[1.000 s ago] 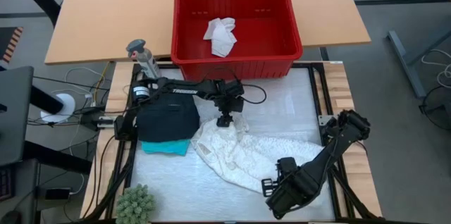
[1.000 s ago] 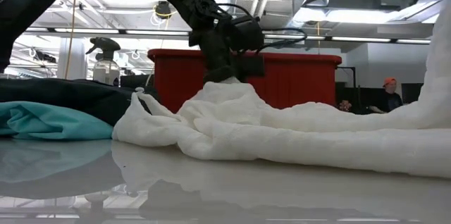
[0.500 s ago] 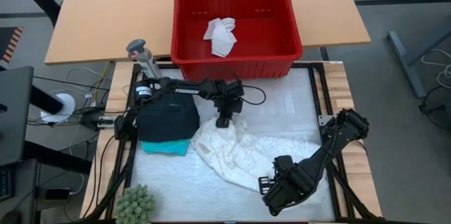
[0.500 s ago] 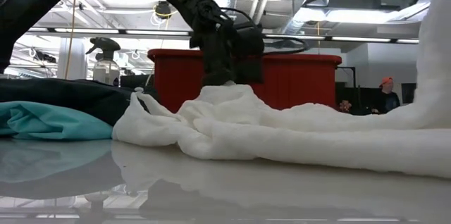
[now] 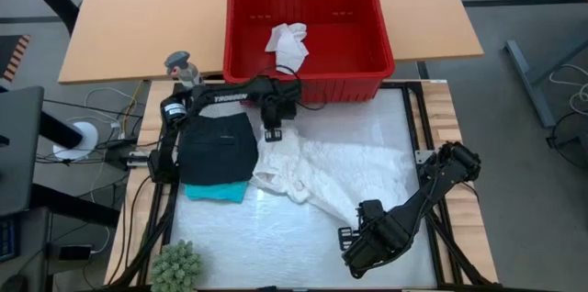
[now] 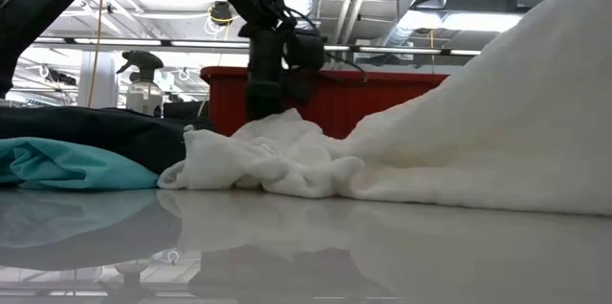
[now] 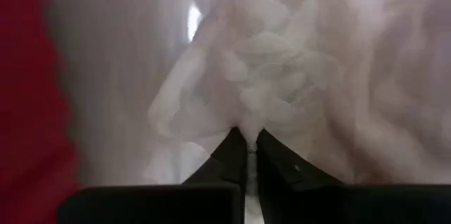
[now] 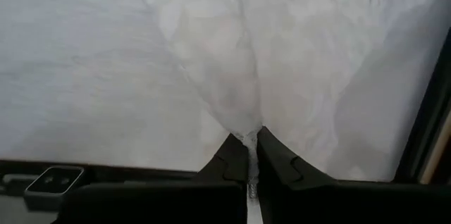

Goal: Fold laundry
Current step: Fold the white dress

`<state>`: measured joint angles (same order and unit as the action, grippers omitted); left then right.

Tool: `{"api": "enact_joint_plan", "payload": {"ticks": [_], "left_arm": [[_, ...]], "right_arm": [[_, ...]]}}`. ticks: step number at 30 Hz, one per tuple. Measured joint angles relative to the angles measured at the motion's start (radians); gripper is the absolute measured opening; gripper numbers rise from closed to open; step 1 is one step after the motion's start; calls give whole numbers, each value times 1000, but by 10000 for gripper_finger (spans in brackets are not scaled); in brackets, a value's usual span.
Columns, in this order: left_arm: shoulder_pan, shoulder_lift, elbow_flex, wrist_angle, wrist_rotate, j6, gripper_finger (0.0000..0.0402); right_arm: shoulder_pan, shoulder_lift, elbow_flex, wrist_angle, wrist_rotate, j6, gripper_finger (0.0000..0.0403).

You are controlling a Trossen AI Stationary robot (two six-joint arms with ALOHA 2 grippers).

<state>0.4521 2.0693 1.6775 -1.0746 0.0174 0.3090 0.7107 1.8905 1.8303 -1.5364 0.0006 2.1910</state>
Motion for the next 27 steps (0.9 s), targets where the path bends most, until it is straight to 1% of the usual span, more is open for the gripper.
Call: {"api": "enact_joint_plan", "payload": {"ticks": [4,6,12,17,19,22,27], "left_arm": [[11,0,0,-23,153,-34,2],[0,0,0,-15,191,-39,2],[-18,0,0,-40,136,-20,2],[-17,0,0,-92,84,8,2],[-15,0,0,-114,65,10,2],[-10,0,0,-139,64,28,2],[-3,0,0,-139,64,35,2]], "right_arm": [[-16,0,-23,-35,0,0,36],[-48,0,-47,-31,3,-1,36],[-205,-13,-126,-34,39,-68,33],[-341,-12,-177,-36,17,-249,34],[-391,-12,-208,-34,25,-299,33],[-465,-12,-264,-34,54,-381,31],[-575,-12,-360,-34,61,-511,36]]}}
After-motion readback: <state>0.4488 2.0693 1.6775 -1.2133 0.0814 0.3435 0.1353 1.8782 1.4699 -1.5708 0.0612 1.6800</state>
